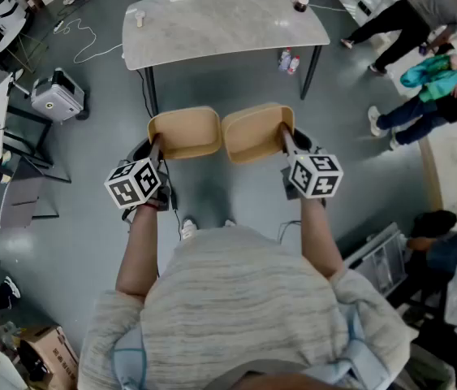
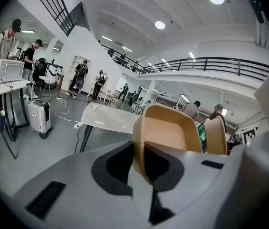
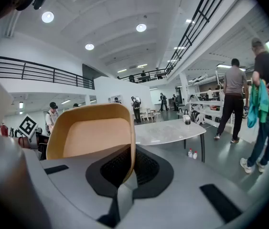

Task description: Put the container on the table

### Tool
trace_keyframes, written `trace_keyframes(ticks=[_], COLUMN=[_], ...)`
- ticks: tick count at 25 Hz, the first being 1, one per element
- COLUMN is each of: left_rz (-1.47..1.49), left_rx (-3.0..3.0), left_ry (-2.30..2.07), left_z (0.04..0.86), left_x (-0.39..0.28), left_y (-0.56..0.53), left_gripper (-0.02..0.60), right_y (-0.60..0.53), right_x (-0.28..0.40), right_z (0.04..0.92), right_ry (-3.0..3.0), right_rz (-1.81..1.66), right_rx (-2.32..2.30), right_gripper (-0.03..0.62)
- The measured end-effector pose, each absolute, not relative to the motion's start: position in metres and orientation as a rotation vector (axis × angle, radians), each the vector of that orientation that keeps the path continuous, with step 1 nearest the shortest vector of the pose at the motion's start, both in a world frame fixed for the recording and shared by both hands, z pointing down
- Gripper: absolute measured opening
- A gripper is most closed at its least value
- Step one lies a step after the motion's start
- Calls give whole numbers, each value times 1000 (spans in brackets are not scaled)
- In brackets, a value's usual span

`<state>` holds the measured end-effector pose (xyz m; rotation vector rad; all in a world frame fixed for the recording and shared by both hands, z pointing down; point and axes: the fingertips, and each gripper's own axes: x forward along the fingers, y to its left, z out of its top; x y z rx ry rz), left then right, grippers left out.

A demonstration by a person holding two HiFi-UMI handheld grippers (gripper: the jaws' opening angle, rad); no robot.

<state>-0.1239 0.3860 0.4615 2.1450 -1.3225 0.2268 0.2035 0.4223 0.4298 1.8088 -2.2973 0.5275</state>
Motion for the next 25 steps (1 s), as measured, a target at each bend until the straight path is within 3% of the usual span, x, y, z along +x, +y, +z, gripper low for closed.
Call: trace_keyframes(ticks=[25], left_rz=[230], left_rx=[2129], left_ry=[-1333], left_z=[467], left_x=[-121], left_y=[389], left_gripper=[40], right_y=[425], right_x=[207], right_z=[441], right_ry=[-2284], right_rz=[554], right_rx=[1801], right_gripper=[3])
